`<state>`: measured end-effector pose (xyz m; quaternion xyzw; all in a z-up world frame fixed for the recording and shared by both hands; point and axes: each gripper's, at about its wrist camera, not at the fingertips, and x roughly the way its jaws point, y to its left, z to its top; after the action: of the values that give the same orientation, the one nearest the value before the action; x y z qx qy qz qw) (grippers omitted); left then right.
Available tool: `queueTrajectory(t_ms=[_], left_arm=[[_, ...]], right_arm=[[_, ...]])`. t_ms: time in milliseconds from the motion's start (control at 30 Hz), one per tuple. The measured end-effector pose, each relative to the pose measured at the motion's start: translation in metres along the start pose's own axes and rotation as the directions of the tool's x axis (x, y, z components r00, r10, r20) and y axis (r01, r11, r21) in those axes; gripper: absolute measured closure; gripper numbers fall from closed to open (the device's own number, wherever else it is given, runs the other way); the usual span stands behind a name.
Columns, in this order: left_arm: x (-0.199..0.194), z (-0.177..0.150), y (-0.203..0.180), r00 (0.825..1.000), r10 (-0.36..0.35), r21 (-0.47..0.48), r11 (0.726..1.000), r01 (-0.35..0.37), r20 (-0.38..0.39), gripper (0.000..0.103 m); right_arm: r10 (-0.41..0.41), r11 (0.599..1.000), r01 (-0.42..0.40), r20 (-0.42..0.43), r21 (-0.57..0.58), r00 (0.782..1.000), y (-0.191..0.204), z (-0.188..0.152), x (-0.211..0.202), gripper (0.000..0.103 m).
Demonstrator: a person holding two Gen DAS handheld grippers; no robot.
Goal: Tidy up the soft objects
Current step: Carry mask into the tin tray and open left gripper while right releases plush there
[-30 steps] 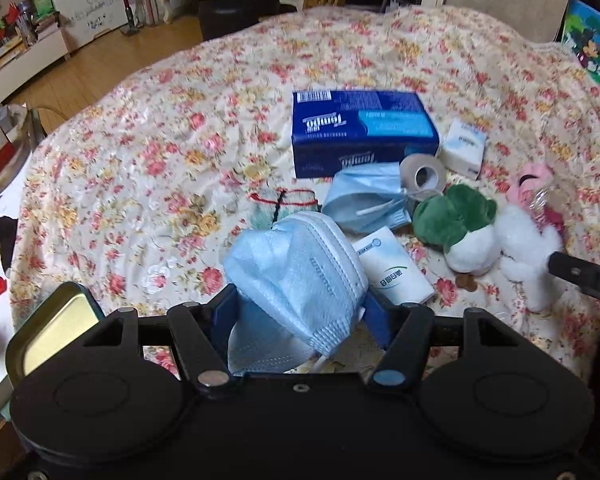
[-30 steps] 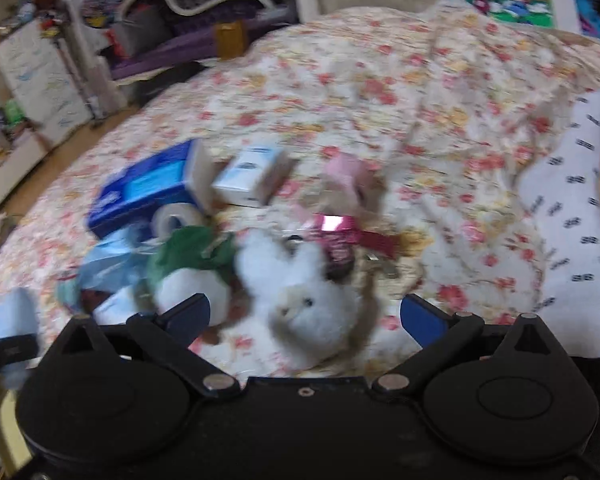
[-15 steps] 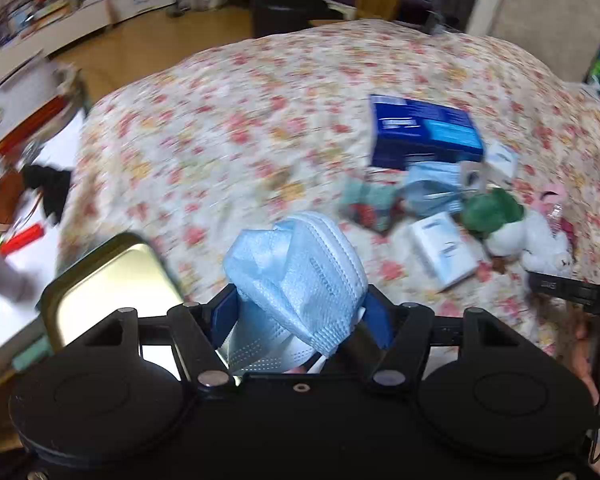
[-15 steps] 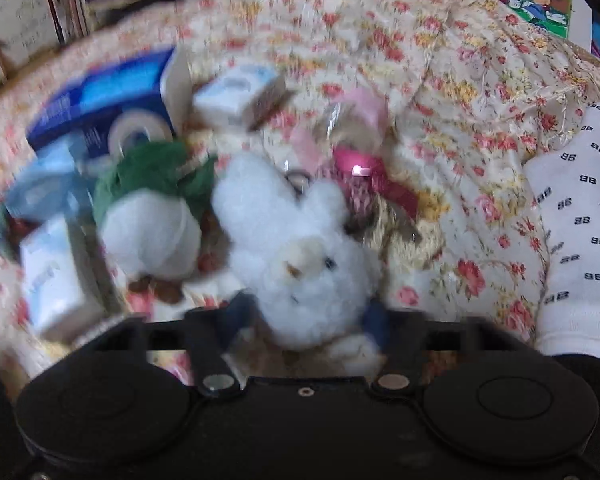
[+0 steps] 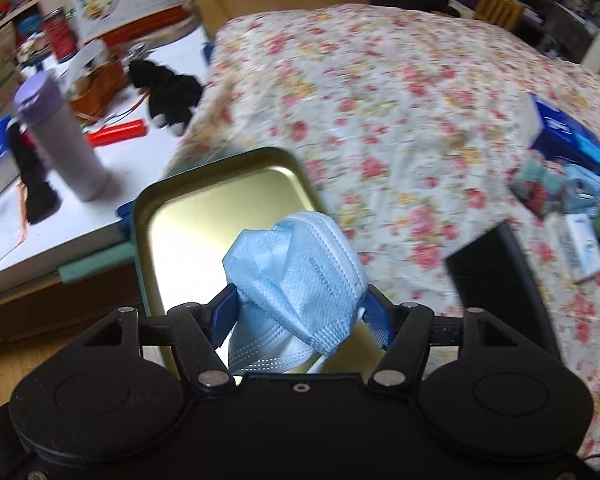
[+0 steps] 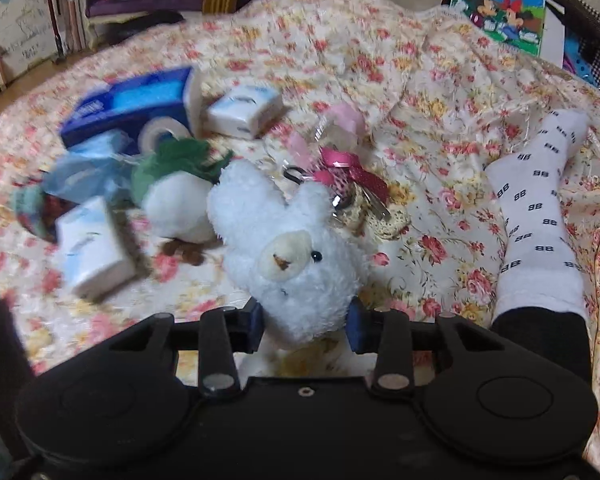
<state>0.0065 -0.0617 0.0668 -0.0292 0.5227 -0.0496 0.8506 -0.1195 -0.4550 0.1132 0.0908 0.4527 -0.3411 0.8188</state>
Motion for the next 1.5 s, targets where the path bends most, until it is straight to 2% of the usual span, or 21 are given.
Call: queueTrajectory(t_ms=[167, 333, 500, 667, 767, 867, 1000, 1200, 1333, 1500], left_arm=[[0.011, -0.004, 0.021, 1.0, -0.003, -0.044, 0.999, 0.003, -0.013, 0.042], [0.027, -0.001, 0.04, 0.999, 0.034, -0.082, 0.996, -0.035, -0.024, 0.042], [0.043, 0.006, 0.052, 0.998, 0.051, -0.096, 0.994, -0.053, -0.028, 0.042], [0.059, 0.002, 0.064, 0.988, 0.151, -0.068, 0.986, -0.152, -0.016, 0.042], [0.066, 0.001, 0.071, 0.985, 0.167, -0.07, 0.983, -0.169, -0.034, 0.042], [0.07, 0.0, 0.071, 0.986, 0.158, -0.068, 0.985, -0.161, -0.046, 0.042], [0.069, 0.001, 0.067, 0.992, 0.12, -0.066, 0.99, -0.123, -0.048, 0.042], [0.068, 0.003, 0.066, 0.991, 0.125, -0.066, 0.99, -0.127, -0.04, 0.04], [0.069, 0.004, 0.07, 0.992, 0.118, -0.093, 0.988, -0.122, -0.045, 0.026], [0.07, 0.004, 0.068, 0.99, 0.131, -0.09, 0.987, -0.135, -0.046, 0.025]], right_arm=[[0.071, 0.997, -0.069, 0.075, -0.036, 0.995, 0.026, -0.002, -0.049, 0.066], [0.212, 0.972, -0.197, 0.111, -0.131, 0.971, 0.074, -0.011, -0.097, 0.066], [0.357, 0.913, -0.333, 0.067, -0.235, 0.932, 0.132, -0.025, -0.122, 0.066], [0.434, 0.849, -0.411, -0.004, -0.334, 0.901, 0.191, -0.047, -0.134, 0.066], [0.447, 0.818, -0.434, -0.058, -0.378, 0.893, 0.222, -0.061, -0.13, 0.066], [0.435, 0.803, -0.438, -0.105, -0.404, 0.895, 0.25, -0.076, -0.123, 0.066], [0.419, 0.79, -0.446, -0.16, -0.421, 0.894, 0.271, -0.09, -0.108, 0.066], [0.4, 0.779, -0.435, -0.177, -0.452, 0.899, 0.288, -0.096, -0.1, 0.064], [0.403, 0.773, -0.438, -0.178, -0.458, 0.898, 0.293, -0.097, -0.098, 0.052], [0.376, 0.776, -0.413, -0.175, -0.478, 0.91, 0.295, -0.104, -0.095, 0.052]])
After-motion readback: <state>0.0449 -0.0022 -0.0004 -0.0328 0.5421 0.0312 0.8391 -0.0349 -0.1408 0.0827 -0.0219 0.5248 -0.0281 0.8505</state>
